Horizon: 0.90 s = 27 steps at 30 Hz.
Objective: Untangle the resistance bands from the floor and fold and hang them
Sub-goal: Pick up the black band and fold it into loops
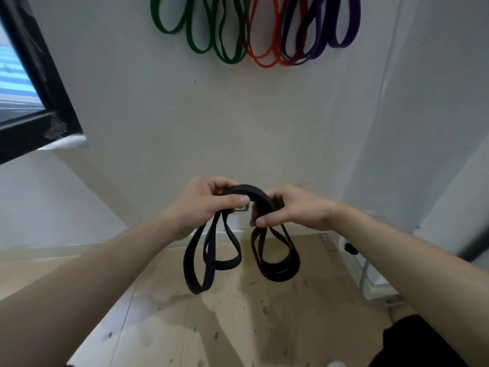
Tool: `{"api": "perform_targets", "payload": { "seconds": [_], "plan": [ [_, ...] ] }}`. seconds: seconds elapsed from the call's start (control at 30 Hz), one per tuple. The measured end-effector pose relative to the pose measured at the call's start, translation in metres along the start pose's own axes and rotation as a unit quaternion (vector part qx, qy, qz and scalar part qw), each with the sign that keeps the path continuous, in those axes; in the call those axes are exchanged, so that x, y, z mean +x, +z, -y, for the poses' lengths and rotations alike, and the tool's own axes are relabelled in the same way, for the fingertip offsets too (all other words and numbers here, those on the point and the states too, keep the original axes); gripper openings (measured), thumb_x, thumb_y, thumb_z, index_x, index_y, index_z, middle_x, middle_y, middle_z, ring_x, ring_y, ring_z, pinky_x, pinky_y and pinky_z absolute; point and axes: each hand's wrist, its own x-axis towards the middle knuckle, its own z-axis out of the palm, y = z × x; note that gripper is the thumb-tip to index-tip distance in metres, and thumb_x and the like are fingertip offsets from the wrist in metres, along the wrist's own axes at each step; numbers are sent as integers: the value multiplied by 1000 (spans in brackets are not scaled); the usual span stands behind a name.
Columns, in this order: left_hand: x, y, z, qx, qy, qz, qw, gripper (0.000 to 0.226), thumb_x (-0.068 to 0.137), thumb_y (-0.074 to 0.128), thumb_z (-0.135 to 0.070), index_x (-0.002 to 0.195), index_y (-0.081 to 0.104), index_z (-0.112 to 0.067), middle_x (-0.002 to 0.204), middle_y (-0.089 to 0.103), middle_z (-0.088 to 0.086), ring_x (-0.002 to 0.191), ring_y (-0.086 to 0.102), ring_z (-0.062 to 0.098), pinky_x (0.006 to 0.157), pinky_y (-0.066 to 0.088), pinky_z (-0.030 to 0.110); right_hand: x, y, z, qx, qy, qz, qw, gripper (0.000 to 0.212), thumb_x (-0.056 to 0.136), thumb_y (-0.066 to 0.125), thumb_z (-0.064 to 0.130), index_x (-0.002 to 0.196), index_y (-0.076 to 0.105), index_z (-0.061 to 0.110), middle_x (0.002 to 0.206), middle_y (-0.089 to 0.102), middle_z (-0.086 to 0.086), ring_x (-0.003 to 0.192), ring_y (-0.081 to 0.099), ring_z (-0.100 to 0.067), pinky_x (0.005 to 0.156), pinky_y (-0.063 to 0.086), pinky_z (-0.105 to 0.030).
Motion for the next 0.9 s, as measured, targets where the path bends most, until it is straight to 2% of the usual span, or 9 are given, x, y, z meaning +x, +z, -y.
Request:
{"api": "perform_targets", "payload": {
  "seconds": [0.07,0.13,0.27,0.33,0.43,0.5,0.6,0.73,0.9],
  "plan": [
    [0,0,-1,5,-4,-8,1000,18,82,78,-8,99,75,-1,75,71,3,68,64,9,68,52,20,4,8,6,65,-24,-15,997,21,88,75,8,109,70,7,104,75,-15,106,71,-32,100,54,-39],
    [0,-4,-3,5,-11,-25,1000,18,79,80,-7,95,75,2,75,68,10,69,60,15,67,50,25,8,12,9,103,-38,-42,993,21,90,72,7,111,69,8,108,75,-20,103,72,-28,97,54,-34],
    [-2,-15,-4,16,-25,-24,999,15,78,81,-9,91,77,-1,73,70,10,70,61,17,70,51,28,12,18,12,100,-57,-91,989,20,92,70,9,109,69,0,97,75,-19,89,73,-20,84,55,-26],
    [-5,-20,-3,40,-19,-4,999,17,79,82,-11,95,78,-7,80,77,7,75,69,13,75,56,24,12,17,14,77,-65,-96,990,20,92,70,12,107,70,-1,92,73,-23,86,71,-20,84,56,-29],
    [-11,-26,-3,96,2,26,995,24,78,83,-8,101,79,-12,85,79,-1,78,73,8,74,55,17,11,14,18,63,-71,-84,992,22,91,71,13,105,69,-3,91,69,-27,80,68,-20,85,55,-34],
    [-12,-31,-3,120,10,33,992,27,78,83,-4,103,78,-12,89,80,-1,84,76,13,78,57,20,11,12,20,50,-61,-74,994,18,91,71,11,101,69,-4,81,69,-11,74,65,-15,83,55,-38],
    [-12,-37,-4,192,32,53,979,26,80,80,-2,103,78,-13,91,79,-1,87,76,16,83,60,27,10,9,24,-12,-46,-55,997,6,93,70,13,93,70,7,70,65,7,69,61,-11,73,54,-30],
    [-10,-43,-4,255,38,47,965,27,79,78,-3,101,77,-17,86,78,-5,82,75,10,85,61,35,11,7,24,-63,-33,-58,996,14,92,73,21,95,72,7,74,58,-7,69,55,-20,72,49,-42],
    [-9,-46,4,251,28,53,966,25,76,86,-16,100,77,-19,85,78,-6,81,74,11,83,60,36,8,7,23,-55,-29,-47,997,17,93,71,20,94,70,3,74,57,-8,68,55,-19,72,48,-40]
  ]
}}
